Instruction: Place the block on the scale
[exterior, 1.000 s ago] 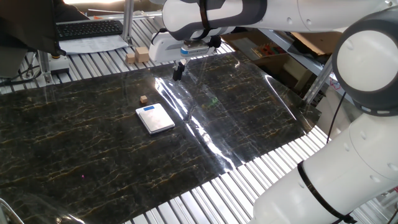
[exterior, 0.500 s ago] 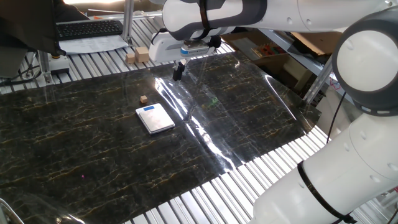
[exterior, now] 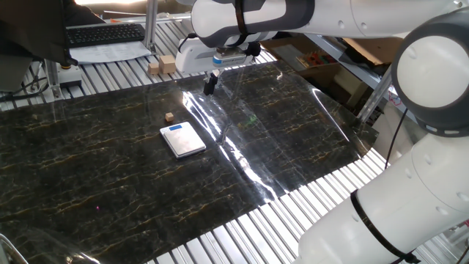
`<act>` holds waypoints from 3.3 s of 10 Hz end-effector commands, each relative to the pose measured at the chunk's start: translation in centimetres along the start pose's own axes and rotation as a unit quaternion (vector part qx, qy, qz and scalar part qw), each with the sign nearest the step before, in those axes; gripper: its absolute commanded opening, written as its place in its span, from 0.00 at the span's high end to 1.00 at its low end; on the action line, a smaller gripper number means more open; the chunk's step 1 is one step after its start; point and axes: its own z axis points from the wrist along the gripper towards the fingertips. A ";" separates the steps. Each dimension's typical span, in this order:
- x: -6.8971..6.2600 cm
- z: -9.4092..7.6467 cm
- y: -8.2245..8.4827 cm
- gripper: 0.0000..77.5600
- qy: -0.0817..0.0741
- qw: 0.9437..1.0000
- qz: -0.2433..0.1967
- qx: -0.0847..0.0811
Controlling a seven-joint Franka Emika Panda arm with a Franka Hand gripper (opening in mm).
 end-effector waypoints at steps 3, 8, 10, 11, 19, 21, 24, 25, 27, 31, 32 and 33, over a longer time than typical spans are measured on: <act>0.0 0.0 0.0 1.00 0.064 0.998 -0.022 -0.011; 0.0 0.0 0.0 1.00 0.066 0.998 -0.012 -0.019; 0.0 0.2 0.0 1.00 0.065 0.998 -0.012 -0.019; 0.0 0.3 0.0 1.00 0.065 0.998 -0.012 -0.019; 0.1 5.1 -1.3 1.00 0.044 0.999 0.017 -0.011; -0.2 6.9 -0.9 1.00 0.049 0.998 0.038 -0.002; -0.3 8.0 -0.7 1.00 0.052 0.998 0.043 0.020; -0.5 8.4 -0.7 1.00 0.052 0.998 0.043 0.020; -1.0 9.5 -0.7 1.00 0.052 0.998 0.043 0.019; -2.0 12.2 -1.0 1.00 0.059 0.998 0.035 0.009; -2.0 12.6 -1.0 1.00 0.075 0.997 0.037 0.003; -1.9 12.6 -1.0 1.00 0.085 0.996 0.038 -0.002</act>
